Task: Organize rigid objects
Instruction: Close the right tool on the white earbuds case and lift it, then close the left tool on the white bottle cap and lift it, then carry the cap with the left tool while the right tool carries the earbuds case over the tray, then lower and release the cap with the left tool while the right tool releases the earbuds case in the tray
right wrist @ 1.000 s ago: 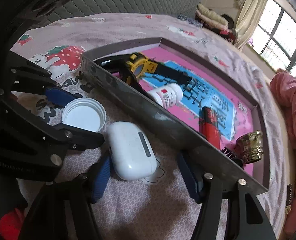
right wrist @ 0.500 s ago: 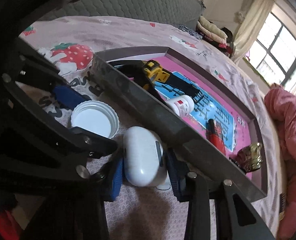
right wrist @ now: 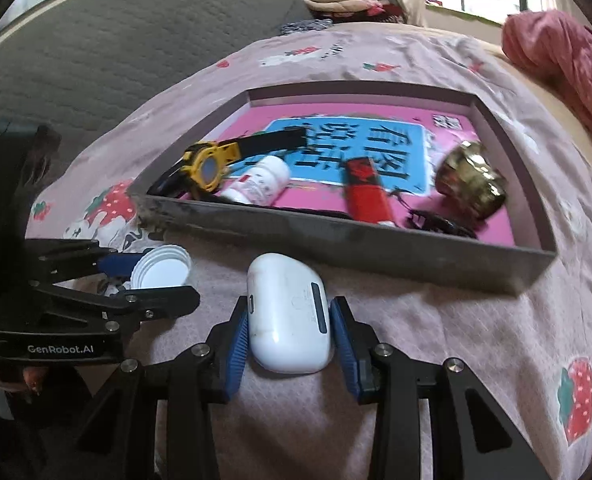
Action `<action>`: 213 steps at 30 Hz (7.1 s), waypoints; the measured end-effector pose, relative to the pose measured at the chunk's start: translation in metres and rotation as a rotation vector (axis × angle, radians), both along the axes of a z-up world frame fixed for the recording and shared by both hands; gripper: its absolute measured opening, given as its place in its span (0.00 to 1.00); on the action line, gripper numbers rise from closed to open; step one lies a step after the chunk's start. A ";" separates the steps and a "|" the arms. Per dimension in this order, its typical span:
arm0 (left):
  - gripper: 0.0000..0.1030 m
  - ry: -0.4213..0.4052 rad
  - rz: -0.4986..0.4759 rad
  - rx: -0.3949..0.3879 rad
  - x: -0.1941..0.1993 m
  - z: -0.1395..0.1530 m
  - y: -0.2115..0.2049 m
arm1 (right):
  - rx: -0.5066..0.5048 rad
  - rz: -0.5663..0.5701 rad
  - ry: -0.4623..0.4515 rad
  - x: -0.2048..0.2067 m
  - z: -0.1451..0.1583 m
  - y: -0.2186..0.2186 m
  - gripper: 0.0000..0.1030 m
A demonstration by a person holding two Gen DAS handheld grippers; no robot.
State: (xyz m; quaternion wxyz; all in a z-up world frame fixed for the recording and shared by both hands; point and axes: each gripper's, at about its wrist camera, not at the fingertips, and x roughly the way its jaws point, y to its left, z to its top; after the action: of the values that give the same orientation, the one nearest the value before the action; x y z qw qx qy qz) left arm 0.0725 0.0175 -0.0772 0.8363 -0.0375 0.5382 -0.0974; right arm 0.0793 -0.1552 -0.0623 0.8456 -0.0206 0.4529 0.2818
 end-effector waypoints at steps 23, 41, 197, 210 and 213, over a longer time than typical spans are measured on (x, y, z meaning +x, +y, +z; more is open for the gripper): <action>0.50 -0.041 0.043 0.022 -0.012 0.009 -0.006 | 0.033 -0.028 -0.025 -0.006 0.015 -0.009 0.39; 0.50 -0.036 0.054 0.023 -0.020 0.012 -0.007 | 0.025 -0.042 -0.010 -0.003 0.012 -0.014 0.22; 0.50 -0.117 0.033 -0.028 0.081 0.033 -0.076 | -0.104 -0.310 -0.240 0.039 0.034 -0.069 0.21; 0.50 -0.090 0.062 -0.073 0.080 0.026 -0.072 | -0.094 -0.340 -0.232 0.041 0.038 -0.077 0.21; 0.50 -0.089 0.062 -0.076 0.079 0.026 -0.071 | -0.082 -0.343 -0.226 0.041 0.038 -0.079 0.21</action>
State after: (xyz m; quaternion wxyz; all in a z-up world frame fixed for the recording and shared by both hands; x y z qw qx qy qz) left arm 0.1517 -0.0531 -0.0509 0.8599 -0.0816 0.4952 -0.0933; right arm 0.1207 -0.2344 -0.0241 0.9252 -0.0090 0.3629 0.1109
